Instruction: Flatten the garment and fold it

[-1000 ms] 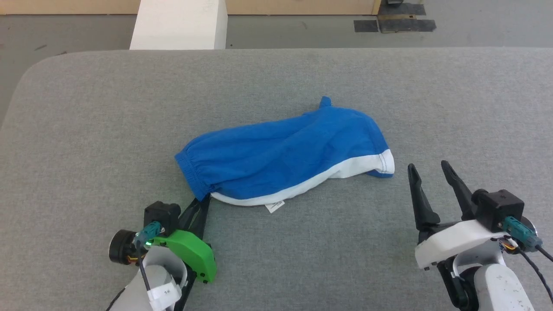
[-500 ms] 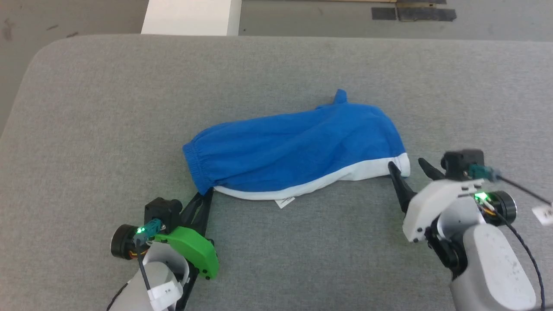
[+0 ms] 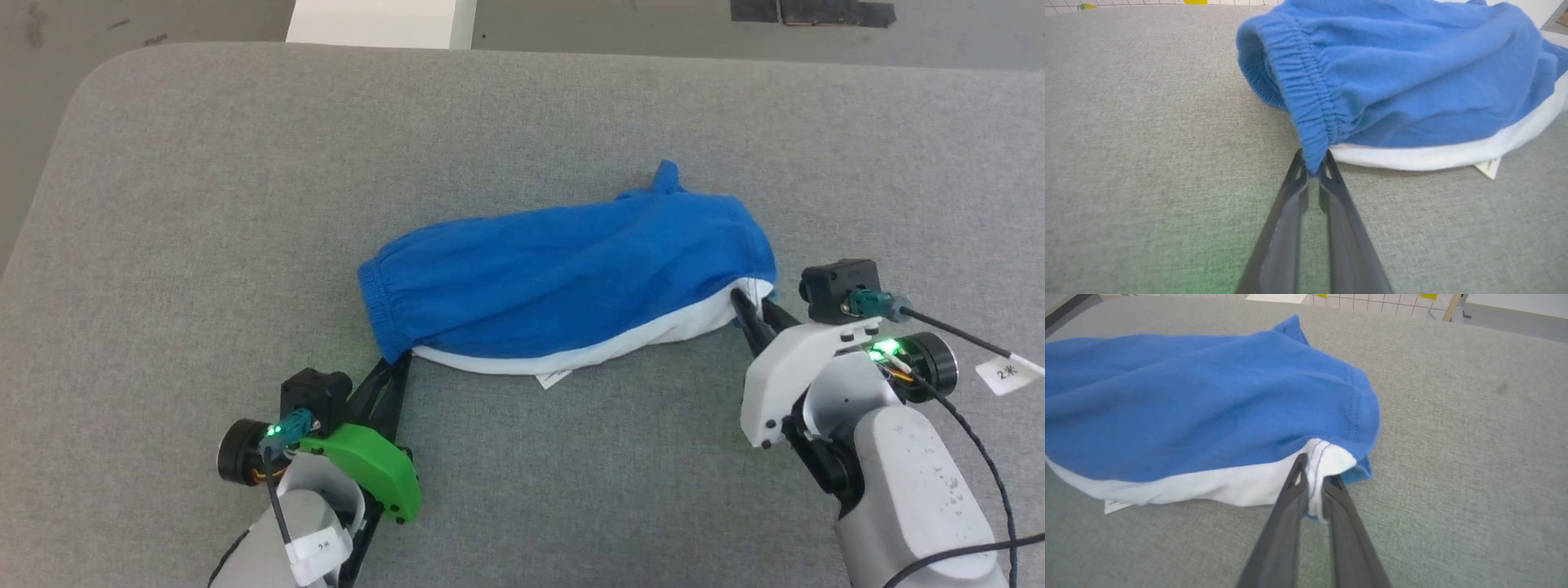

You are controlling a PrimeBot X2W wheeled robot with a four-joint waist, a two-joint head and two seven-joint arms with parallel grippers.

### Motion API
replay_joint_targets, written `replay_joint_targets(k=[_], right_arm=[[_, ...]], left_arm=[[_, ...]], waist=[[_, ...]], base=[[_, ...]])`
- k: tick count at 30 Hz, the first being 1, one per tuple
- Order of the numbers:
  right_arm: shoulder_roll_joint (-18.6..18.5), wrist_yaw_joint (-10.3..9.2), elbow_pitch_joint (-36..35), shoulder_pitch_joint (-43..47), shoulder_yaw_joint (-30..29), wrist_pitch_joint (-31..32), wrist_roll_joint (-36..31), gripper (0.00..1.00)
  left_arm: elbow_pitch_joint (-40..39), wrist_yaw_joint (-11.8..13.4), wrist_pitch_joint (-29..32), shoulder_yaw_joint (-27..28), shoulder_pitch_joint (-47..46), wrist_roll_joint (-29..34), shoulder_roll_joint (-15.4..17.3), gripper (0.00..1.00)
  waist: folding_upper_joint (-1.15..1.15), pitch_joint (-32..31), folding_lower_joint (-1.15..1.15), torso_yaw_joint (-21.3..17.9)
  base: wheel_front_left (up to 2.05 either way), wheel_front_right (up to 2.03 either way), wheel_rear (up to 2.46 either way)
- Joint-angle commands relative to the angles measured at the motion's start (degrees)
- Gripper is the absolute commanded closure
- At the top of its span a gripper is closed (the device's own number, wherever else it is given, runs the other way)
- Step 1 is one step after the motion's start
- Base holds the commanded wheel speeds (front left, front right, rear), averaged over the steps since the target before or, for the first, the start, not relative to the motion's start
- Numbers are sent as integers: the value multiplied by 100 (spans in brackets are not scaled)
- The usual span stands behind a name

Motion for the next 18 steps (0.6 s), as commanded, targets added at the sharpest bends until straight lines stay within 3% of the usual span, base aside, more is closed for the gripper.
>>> replay_joint_targets(k=[1, 10, 14, 18], right_arm=[[-3, -9, -120, 122, 31, -60, -44, 100], [-3, -9, -888, 475, 48, -5, 264, 100], [-3, -9, -1513, 529, -51, 244, 255, 100], [-40, -9, -2149, 294, -20, 767, 143, 100]], left_arm=[[10, 33, -33, 23, -52, -71, 27, 100], [-285, -42, 36, 47, -21, -177, 172, 100], [-1043, -199, 392, 108, -61, -424, 406, 100], [-2045, -348, 1131, 160, -335, -845, 789, 100]], waist=[[0, -27, 0, -31], [0, -231, 0, -171], [0, -283, 0, -238], [0, -227, 0, -313]], base=[[0, 0, 0], [0, 0, 0], [0, 0, 0], [0, 0, 0]])
